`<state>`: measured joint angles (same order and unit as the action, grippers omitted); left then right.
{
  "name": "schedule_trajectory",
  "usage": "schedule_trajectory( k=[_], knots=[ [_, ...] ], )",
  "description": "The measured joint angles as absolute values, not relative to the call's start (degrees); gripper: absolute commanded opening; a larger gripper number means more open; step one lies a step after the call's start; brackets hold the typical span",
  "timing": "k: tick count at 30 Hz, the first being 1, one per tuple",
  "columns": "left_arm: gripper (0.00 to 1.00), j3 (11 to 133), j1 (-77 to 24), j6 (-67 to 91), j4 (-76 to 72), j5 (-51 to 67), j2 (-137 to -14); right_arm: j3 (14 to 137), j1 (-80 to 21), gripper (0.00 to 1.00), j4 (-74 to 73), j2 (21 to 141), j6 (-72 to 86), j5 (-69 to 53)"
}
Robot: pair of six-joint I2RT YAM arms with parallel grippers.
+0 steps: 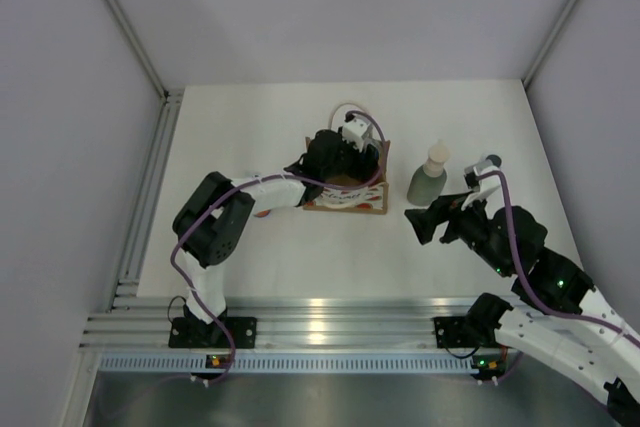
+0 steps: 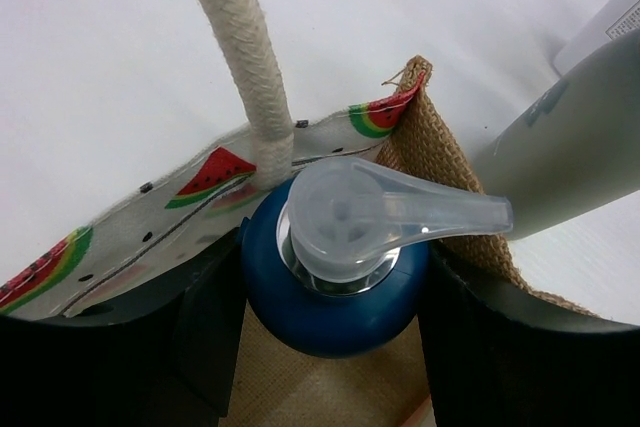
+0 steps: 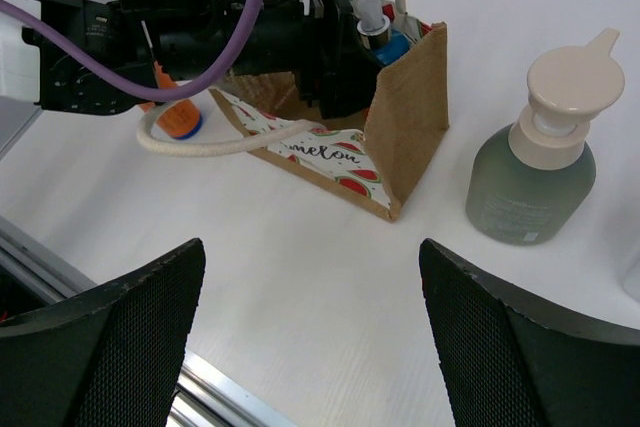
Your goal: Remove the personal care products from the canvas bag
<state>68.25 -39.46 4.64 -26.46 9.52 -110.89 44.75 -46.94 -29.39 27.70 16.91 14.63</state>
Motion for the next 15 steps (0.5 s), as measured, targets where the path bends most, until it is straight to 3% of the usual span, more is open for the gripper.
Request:
schedule_trajectory(
  k=[1,15],
  knots=[
    [0.0,68.18,-39.59,4.58,-26.57,9.21,-110.89,44.75,-46.94,0.85,-29.41,27.7,16.8,14.63],
    [0.0,66.87,-41.71,3.03,-23.14,-0.4,-107.02,44.75,-46.94,0.85,-29.41,27.53,16.47,14.66]
  ],
)
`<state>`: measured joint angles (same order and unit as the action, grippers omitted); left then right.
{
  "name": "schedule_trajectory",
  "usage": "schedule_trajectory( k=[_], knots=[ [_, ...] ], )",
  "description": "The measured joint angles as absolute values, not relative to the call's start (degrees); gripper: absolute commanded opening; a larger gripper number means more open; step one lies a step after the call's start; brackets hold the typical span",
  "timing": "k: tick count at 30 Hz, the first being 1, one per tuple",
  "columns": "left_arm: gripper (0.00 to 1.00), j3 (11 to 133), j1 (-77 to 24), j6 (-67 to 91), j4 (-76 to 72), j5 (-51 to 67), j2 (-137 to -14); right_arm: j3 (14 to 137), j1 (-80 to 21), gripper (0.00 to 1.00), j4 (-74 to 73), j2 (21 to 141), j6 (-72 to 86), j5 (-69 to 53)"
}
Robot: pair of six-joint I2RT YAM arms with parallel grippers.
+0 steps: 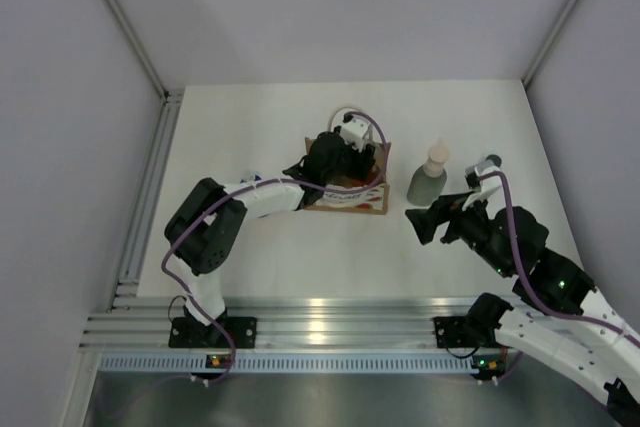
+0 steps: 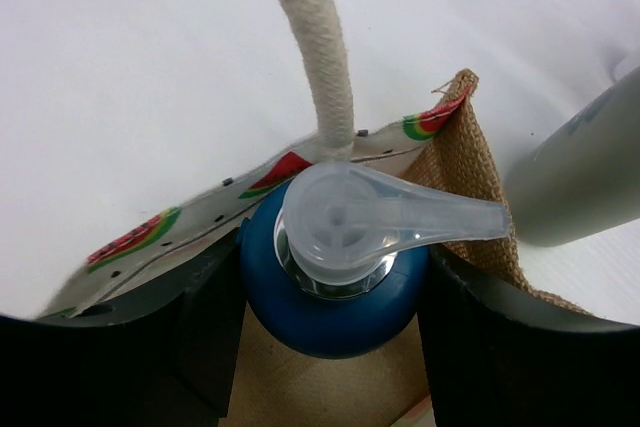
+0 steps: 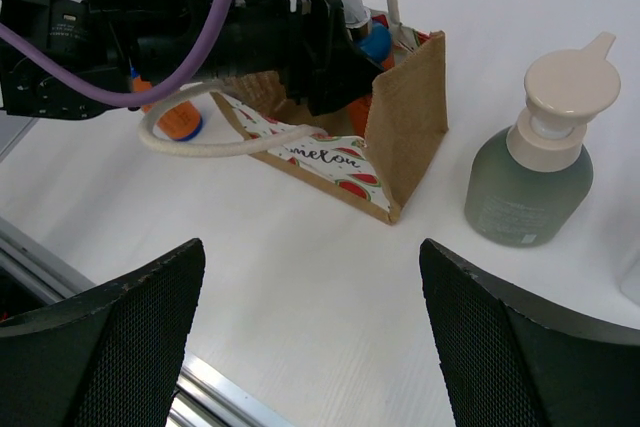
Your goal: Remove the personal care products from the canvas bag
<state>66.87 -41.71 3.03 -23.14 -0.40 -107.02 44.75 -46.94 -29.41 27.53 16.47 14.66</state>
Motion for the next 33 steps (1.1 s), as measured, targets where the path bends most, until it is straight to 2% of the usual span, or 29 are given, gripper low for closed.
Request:
schedule_trajectory(
  k=[12,33],
  knots=[
    [0.0,66.87,-41.56,4.58,-20.78,-2.24,-103.0,44.69,-46.94,0.85,-29.43,25.5,16.05,14.7],
    [0.0,67.53,-42.41,4.71,-12.1,-6.61,-82.78,44.6,-46.94,0.85,-29.41,24.38,16.05,15.18]
  ],
)
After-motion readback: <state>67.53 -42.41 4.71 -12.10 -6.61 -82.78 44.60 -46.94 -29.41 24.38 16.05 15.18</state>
